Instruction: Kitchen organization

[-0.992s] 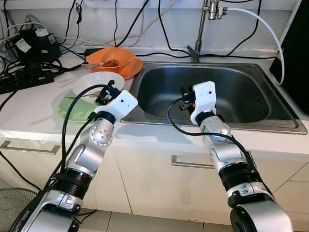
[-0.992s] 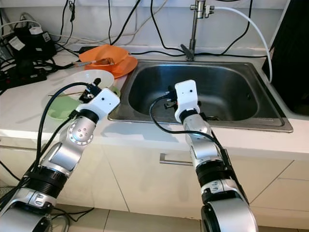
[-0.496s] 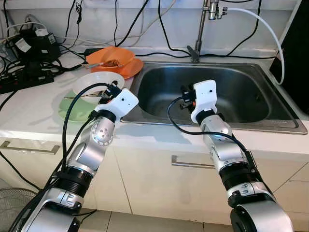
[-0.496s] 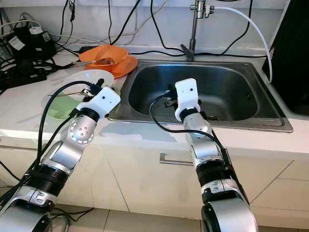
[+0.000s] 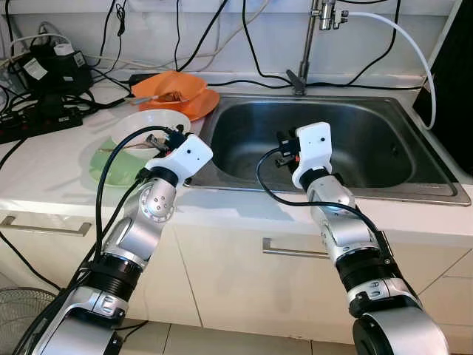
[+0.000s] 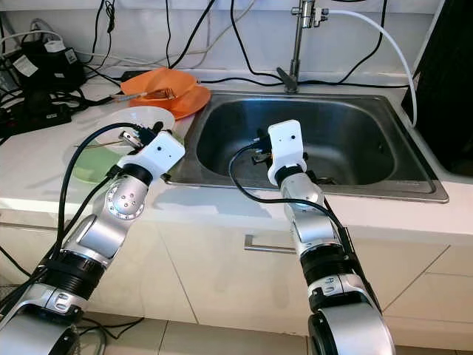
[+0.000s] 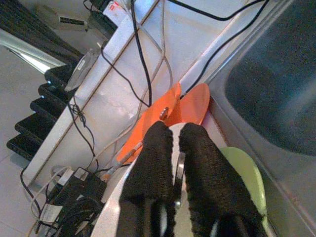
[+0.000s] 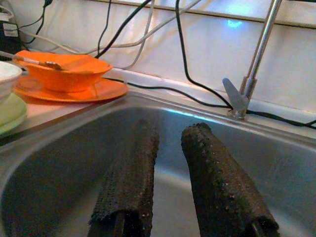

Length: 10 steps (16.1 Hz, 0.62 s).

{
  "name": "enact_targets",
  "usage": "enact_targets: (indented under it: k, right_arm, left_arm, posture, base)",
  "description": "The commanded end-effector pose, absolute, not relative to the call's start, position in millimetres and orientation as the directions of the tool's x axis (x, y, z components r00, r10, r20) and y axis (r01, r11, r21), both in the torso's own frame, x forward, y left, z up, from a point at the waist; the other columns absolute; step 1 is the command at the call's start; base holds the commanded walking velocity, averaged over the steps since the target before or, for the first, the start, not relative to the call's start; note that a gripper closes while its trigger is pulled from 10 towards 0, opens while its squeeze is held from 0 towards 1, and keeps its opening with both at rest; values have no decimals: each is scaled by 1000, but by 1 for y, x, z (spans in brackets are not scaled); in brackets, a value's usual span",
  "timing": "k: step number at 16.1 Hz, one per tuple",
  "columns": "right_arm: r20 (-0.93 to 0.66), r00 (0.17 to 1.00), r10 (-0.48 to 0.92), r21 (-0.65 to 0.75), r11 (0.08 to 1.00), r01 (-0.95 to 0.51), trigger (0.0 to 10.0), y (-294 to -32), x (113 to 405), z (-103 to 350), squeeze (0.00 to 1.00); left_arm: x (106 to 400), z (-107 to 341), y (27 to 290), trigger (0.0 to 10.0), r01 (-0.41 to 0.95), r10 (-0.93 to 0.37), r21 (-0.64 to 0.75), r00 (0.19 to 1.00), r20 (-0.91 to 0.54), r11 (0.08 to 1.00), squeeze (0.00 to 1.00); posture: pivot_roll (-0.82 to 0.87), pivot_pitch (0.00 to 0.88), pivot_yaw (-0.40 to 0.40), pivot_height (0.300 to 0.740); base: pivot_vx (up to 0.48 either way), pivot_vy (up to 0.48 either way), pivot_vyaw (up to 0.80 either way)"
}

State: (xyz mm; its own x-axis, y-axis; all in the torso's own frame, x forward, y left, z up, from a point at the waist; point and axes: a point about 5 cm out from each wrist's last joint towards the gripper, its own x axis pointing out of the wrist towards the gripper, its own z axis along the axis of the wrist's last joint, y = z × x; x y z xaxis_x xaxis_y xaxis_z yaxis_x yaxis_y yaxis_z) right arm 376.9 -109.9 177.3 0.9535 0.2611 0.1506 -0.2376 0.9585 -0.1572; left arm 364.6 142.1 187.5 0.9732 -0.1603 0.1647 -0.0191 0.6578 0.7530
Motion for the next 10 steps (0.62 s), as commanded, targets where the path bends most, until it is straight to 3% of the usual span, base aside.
enact_targets:
  k: [1, 8, 9, 10]
  right_arm:
    - [149, 955, 258, -153, 960, -236, 10000, -111, 376, 178, 0]
    - [150, 954, 260, -153, 959, -237, 10000, -110, 377, 178, 0]
    - [149, 954, 261, -154, 959, -238, 10000, -110, 377, 178, 0]
    - [149, 954, 261, -154, 959, -238, 10000, -110, 377, 178, 0]
  left_arm:
    - [366, 194, 142, 0, -41, -164, 758, 967, 194, 651, 0]
    - [366, 198, 141, 0, -65, -168, 758, 959, 226, 649, 0]
    - [366, 198, 141, 4314, -64, -165, 756, 961, 223, 651, 0]
    - [366, 198, 141, 10000, -64, -163, 755, 961, 223, 653, 0]
  posture:
    - [11, 0, 45, 740]
    - [11, 0, 44, 740]
    - [11, 0, 43, 740]
    - [11, 0, 43, 740]
  base:
    - [0, 0, 0]
    - [0, 0, 0]
    - [0, 0, 0]
    - [0, 0, 0]
